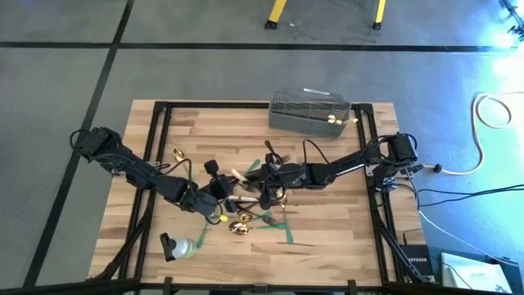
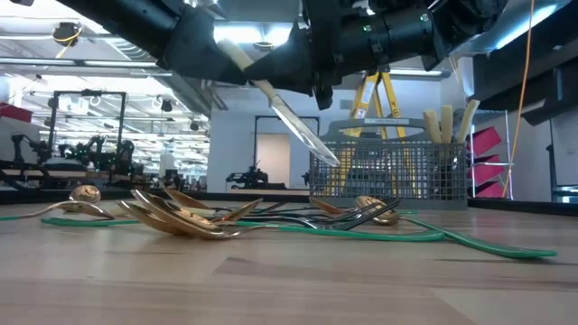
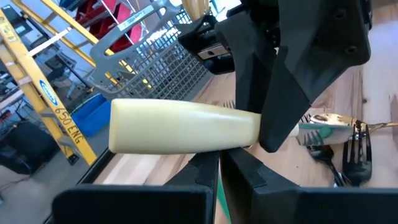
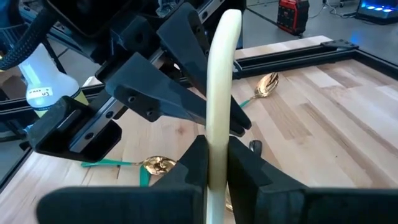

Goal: Sort silverware
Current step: Put the yellow knife into the gray organizer

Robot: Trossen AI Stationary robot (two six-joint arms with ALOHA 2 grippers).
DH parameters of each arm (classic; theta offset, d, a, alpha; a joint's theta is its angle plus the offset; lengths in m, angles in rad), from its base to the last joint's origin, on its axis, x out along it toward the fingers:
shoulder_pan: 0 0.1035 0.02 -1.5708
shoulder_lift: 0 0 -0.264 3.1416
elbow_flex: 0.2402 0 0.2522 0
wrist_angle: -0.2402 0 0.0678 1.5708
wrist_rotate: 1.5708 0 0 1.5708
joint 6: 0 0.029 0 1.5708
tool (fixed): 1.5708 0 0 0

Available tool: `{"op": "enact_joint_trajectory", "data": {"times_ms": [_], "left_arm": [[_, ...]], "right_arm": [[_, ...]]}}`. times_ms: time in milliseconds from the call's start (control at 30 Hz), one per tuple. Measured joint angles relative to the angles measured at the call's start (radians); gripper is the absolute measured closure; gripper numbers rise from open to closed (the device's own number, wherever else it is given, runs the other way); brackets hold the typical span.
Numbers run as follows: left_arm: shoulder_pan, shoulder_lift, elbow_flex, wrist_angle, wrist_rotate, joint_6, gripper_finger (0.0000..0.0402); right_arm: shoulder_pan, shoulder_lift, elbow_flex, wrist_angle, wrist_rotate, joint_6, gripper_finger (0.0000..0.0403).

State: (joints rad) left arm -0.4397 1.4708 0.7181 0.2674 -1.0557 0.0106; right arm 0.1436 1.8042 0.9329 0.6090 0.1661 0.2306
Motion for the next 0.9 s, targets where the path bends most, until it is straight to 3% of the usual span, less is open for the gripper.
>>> {"op": "enact_joint_trajectory", "data": {"times_ms": [900], "left_arm": [[0.002, -0.002, 0.002, 0.003, -0.009, -0.011, 0.0401]], "right_arm": [[-0.026, 0.001, 0.040, -0.009, 0.014, -0.002, 0.0386]]}}
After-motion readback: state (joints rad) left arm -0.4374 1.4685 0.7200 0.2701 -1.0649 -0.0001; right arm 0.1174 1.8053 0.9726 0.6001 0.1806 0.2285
